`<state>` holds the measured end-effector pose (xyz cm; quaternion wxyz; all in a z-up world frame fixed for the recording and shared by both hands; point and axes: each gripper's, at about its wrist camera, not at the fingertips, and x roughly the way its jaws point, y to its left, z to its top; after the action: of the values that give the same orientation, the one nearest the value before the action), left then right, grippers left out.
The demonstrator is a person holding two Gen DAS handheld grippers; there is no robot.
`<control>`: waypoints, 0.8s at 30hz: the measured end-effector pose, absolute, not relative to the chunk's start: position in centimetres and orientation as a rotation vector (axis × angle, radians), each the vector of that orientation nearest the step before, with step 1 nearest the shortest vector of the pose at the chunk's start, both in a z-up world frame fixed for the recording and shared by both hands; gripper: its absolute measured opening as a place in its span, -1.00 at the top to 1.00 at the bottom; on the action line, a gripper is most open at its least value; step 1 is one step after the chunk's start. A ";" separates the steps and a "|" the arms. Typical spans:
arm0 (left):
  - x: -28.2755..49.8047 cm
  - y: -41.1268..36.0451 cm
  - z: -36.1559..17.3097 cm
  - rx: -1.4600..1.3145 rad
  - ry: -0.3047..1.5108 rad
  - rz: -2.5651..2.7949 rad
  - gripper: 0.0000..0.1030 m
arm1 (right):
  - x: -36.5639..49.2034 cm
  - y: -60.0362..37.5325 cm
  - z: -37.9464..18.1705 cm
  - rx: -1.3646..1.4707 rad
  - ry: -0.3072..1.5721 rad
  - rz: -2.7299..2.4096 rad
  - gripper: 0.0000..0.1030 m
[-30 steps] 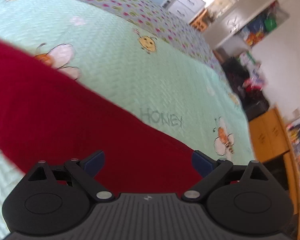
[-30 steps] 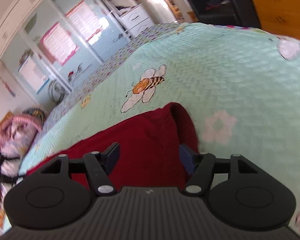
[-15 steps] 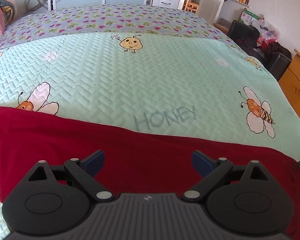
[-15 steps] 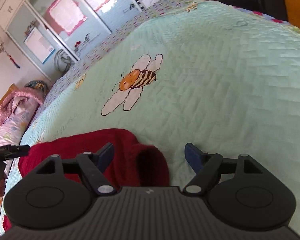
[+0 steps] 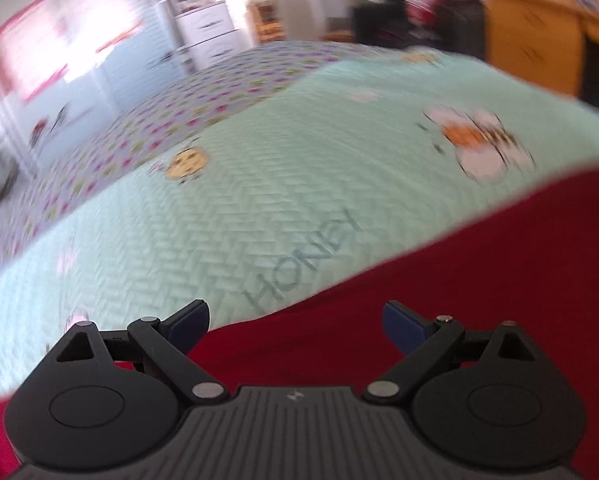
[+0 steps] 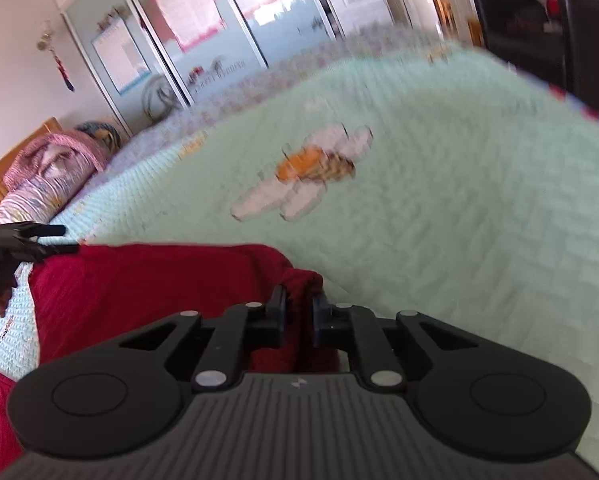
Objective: Fold clothes
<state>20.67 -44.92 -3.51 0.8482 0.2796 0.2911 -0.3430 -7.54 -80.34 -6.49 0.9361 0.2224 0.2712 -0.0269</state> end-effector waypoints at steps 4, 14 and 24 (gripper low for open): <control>21.2 -45.3 -3.8 0.590 0.584 -0.786 -0.87 | -9.8 -78.3 -5.3 0.412 0.510 -0.048 0.76; 22.1 -47.6 -5.1 0.763 0.578 -1.040 -0.87 | -13.1 -75.4 -3.2 0.331 0.450 -0.037 0.76; 23.5 -48.2 -6.3 0.816 0.749 -1.144 0.82 | -15.0 -73.8 -3.5 0.314 0.449 -0.038 0.76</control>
<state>23.47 -48.22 -6.27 0.6995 0.3661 0.3363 -0.5134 -14.98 -73.77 -3.45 0.9625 0.1552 0.2217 -0.0185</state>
